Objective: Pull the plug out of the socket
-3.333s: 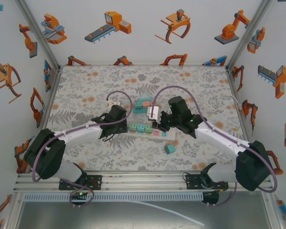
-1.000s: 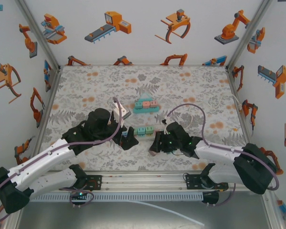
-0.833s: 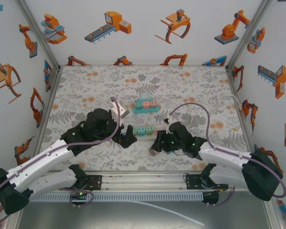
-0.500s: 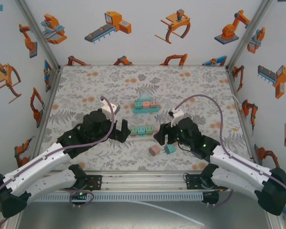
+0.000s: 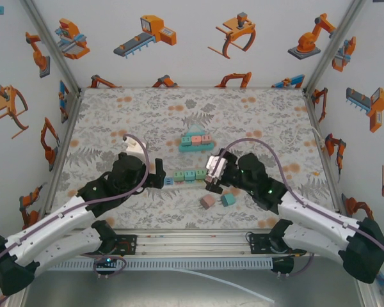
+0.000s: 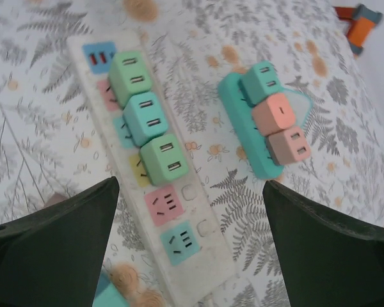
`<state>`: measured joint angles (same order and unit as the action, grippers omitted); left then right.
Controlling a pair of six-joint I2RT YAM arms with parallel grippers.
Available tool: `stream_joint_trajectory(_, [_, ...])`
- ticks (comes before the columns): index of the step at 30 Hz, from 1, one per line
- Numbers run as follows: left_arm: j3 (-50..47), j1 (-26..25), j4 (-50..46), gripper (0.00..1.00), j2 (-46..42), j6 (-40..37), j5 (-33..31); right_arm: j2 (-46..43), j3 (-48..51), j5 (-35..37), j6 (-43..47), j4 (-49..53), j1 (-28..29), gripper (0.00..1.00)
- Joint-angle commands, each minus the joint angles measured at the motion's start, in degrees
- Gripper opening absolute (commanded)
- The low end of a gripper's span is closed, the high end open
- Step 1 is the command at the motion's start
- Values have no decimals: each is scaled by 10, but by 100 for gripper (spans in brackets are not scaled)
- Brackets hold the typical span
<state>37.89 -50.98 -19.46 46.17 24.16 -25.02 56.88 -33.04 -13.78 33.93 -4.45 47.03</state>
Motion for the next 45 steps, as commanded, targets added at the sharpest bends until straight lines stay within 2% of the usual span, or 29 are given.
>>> stream_joint_trajectory(1, [-7, -1, -12, 97, 4, 25, -50, 40, -64, -69, 141, 92, 3, 85])
stream_joint_trajectory(4, [-17, 1, 4, 97, 16, 28, -48, 98, -103, -84, 154, 137, 2, 84])
stream_joint_trajectory(9, [-25, 14, 31, 97, 51, 36, -25, 192, -145, -97, 151, 142, -3, 82])
stream_joint_trajectory(17, [-9, 51, 26, 97, 154, 37, 50, 291, -193, -137, 137, 139, -27, 76])
stream_joint_trajectory(20, [-13, 61, 51, 97, 193, 35, 92, 307, -193, -145, 133, 137, -33, 72])
stream_joint_trajectory(23, [-6, 64, 52, 100, 230, 42, 96, 313, -190, -150, 128, 136, -38, 69])
stream_joint_trajectory(25, [-3, 64, 60, 95, 246, 42, 99, 313, -187, -153, 121, 131, -41, 67])
stream_joint_trajectory(30, [-6, 65, 86, 88, 269, 40, 101, 315, -185, -157, 110, 131, -50, 54])
stream_joint_trajectory(42, [-16, 65, 73, 76, 302, 49, 102, 316, -186, -167, 107, 132, -52, 41])
stream_joint_trajectory(45, [-24, 66, 73, 69, 301, 55, 99, 313, -185, -162, 108, 135, -52, 40])
